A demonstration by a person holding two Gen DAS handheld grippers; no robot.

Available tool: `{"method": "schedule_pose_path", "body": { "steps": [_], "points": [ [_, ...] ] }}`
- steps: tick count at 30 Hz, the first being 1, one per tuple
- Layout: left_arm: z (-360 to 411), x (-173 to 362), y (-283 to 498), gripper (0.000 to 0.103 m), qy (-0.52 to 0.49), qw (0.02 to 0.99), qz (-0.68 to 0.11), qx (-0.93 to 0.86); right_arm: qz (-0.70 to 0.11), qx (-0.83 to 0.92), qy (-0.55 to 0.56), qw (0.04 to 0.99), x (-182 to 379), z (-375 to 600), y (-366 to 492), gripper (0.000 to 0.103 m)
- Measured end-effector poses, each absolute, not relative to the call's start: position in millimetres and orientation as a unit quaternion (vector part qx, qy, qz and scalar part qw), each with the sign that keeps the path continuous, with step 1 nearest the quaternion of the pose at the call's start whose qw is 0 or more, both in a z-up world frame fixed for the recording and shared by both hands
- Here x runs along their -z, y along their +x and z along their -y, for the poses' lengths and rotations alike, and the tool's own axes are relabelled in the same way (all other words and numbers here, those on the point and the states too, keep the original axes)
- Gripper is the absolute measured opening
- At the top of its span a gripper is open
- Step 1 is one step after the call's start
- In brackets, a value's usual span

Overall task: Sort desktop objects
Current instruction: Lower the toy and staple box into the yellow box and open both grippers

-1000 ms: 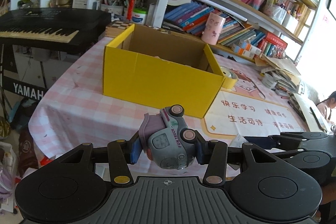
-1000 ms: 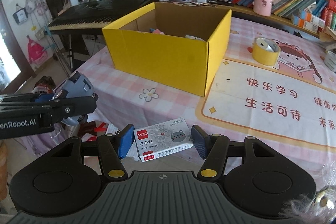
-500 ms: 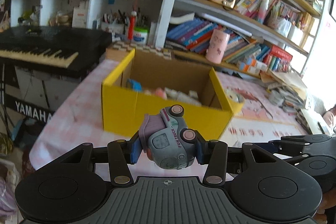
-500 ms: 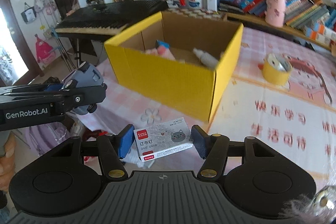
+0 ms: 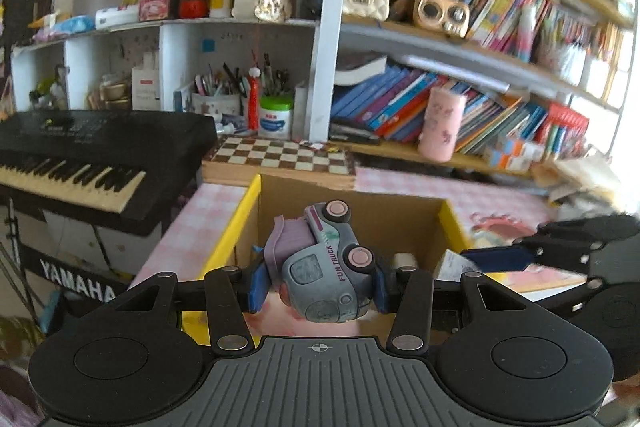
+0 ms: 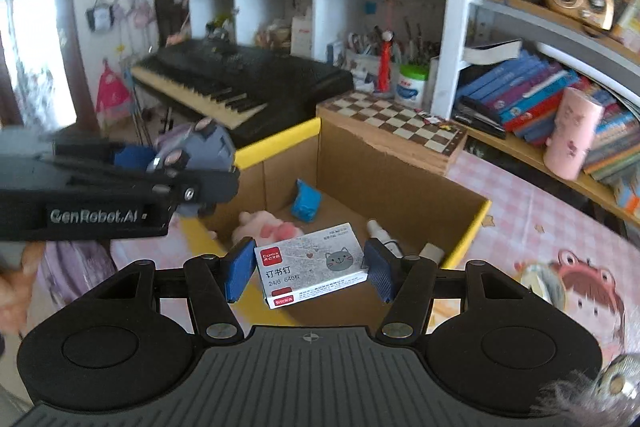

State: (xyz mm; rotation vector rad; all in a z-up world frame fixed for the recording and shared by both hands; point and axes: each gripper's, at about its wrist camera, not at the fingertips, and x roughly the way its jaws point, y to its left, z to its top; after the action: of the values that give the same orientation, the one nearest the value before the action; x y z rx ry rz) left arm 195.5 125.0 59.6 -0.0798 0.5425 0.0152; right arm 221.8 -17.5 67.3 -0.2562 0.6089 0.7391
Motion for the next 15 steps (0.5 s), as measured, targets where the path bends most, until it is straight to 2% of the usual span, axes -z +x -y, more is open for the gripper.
{"method": "schedule_pose_path", "body": {
  "steps": [7,9,15],
  "points": [
    [-132.6,-36.5,252.9,0.048,-0.021,0.942,-0.336,0.003,-0.310,-0.388,-0.180,0.849,-44.8,-6.1,266.9,0.056],
    [-135.0,-33.3,265.4,0.042,-0.019,0.939,-0.344,0.003,-0.320,-0.400,-0.199,0.836,-35.9,-13.3,277.6,0.056],
    [-132.3,-25.5,294.9,0.042,0.018,0.929,-0.369,0.021,-0.342,-0.422,-0.256,0.800,-9.2,-30.2,302.1,0.056]
  ]
}}
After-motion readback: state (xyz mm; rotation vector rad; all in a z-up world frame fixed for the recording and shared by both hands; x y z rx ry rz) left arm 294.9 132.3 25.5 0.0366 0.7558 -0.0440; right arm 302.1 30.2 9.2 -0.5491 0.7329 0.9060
